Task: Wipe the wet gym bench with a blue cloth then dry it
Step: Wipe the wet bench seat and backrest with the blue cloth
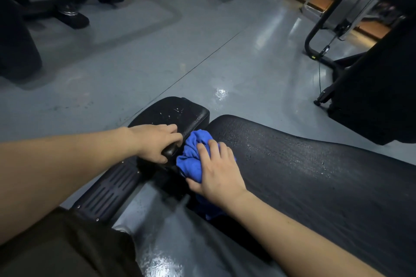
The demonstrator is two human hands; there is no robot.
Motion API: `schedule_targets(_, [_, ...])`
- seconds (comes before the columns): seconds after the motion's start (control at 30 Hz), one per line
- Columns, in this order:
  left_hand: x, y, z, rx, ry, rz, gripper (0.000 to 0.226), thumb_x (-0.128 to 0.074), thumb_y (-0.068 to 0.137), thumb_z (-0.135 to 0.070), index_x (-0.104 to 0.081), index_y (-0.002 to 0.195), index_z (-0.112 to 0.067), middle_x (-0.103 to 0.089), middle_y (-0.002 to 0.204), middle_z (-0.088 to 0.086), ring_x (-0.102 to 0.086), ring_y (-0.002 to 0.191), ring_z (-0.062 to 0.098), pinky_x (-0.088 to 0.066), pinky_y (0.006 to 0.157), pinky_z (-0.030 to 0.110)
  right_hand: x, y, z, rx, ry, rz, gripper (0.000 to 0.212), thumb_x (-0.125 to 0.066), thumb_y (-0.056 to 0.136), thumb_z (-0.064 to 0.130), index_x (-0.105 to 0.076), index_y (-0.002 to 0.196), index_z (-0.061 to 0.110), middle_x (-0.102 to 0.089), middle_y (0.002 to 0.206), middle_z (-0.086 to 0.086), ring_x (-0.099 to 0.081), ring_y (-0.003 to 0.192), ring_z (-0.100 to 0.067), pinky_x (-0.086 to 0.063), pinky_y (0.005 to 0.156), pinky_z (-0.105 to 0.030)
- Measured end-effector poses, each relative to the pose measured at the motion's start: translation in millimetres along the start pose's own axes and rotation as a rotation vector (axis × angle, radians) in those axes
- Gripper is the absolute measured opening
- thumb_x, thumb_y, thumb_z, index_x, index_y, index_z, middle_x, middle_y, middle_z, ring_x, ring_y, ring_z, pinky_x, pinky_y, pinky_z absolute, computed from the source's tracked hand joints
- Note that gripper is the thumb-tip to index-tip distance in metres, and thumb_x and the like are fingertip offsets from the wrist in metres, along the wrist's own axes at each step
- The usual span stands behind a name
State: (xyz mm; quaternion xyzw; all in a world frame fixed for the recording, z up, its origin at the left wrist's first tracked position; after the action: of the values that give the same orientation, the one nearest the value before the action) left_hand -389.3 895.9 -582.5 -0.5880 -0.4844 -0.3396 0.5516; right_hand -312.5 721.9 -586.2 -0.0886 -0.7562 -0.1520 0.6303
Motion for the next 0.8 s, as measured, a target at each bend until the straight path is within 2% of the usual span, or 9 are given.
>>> schedule_targets(0.1, [-5.2,0.1,8.7,0.049,-0.029,-0.061,0.056,-0.069,0.079,-0.046,-0.041,0.125,-0.031,-0.040,0.116,-0.007,-0.050,0.111,0.017,-0.047,0.080,0.036,-7.5,17.9,2.3,-0.028,0.069,-0.037,0.082,-0.047,0.073,0.070,-0.052,0.127,0.009,-0.052,0.119,-0.015,-0.048,0.100,-0.037,-0.042,0.095,-0.050])
schedule_targets(0.2, [-10.8,-1.0,13.3,0.069,-0.064,-0.089,0.060,-0.070,0.079,-0.045,-0.040,0.129,-0.031,-0.038,0.118,-0.007,-0.047,0.113,0.015,-0.048,0.083,0.037,-15.8,44.0,-6.9,-0.071,0.094,-0.046,0.076,-0.043,0.072,0.072,-0.056,0.118,0.013,-0.054,0.113,-0.011,-0.049,0.097,-0.035,-0.043,0.092,-0.048])
schedule_targets(0.33, [-13.0,-0.7,18.9,0.106,-0.170,-0.094,0.064,-0.073,0.081,-0.042,-0.040,0.134,-0.028,-0.042,0.122,-0.010,-0.045,0.118,0.011,-0.047,0.094,0.036,-24.2,79.4,-46.9,-0.154,0.087,0.064,0.086,-0.027,0.072,0.077,-0.053,0.127,0.016,-0.053,0.119,-0.007,-0.050,0.107,-0.032,-0.041,0.097,-0.044])
schedule_targets(0.5, [-15.0,3.7,23.7,0.111,-0.212,-0.110,0.062,-0.072,0.081,-0.043,-0.041,0.133,-0.028,-0.042,0.117,-0.015,-0.047,0.117,0.008,-0.048,0.094,0.035,-25.5,96.5,-117.4,-0.282,0.123,0.089,0.079,-0.051,0.083,0.072,-0.045,0.139,0.017,-0.050,0.129,-0.009,-0.050,0.116,-0.034,-0.041,0.101,-0.045])
schedule_targets(0.67, [-14.3,6.5,25.2,0.117,-0.224,-0.108,0.057,-0.071,0.084,-0.044,-0.041,0.131,-0.031,-0.043,0.117,-0.015,-0.045,0.111,0.005,-0.047,0.090,0.031,-12.4,70.7,-186.8,-0.530,0.227,0.145,0.073,-0.059,0.086,0.065,-0.048,0.135,0.011,-0.050,0.130,-0.017,-0.049,0.120,-0.039,-0.041,0.099,-0.047])
schedule_targets(0.73, [-13.9,9.3,26.8,0.115,-0.232,-0.113,0.056,-0.071,0.082,-0.045,-0.043,0.128,-0.030,-0.044,0.115,-0.016,-0.045,0.108,0.005,-0.046,0.089,0.030,-6.9,55.8,-191.6,-0.512,0.194,0.129,0.072,-0.059,0.086,0.061,-0.049,0.132,0.007,-0.051,0.126,-0.021,-0.050,0.113,-0.043,-0.041,0.098,-0.048])
schedule_targets(0.8, [-12.9,12.3,27.7,0.114,-0.228,-0.107,0.054,-0.072,0.081,-0.047,-0.044,0.125,-0.030,-0.046,0.113,-0.015,-0.048,0.108,0.007,-0.045,0.088,0.031,-3.8,38.4,-183.8,-0.439,0.112,0.082,0.078,-0.051,0.085,0.065,-0.051,0.133,0.002,-0.053,0.121,-0.025,-0.053,0.104,-0.045,-0.043,0.096,-0.050])
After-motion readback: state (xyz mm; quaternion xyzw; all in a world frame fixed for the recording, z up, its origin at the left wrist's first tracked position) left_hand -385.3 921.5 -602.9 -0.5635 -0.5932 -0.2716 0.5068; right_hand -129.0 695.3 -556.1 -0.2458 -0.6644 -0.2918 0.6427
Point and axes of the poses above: each hand's wrist, its own y-axis towards the middle knuckle, its own x-axis out of the back of the hand, z = x × y, the point moved 4 cm from there along y, towards the middle knuckle
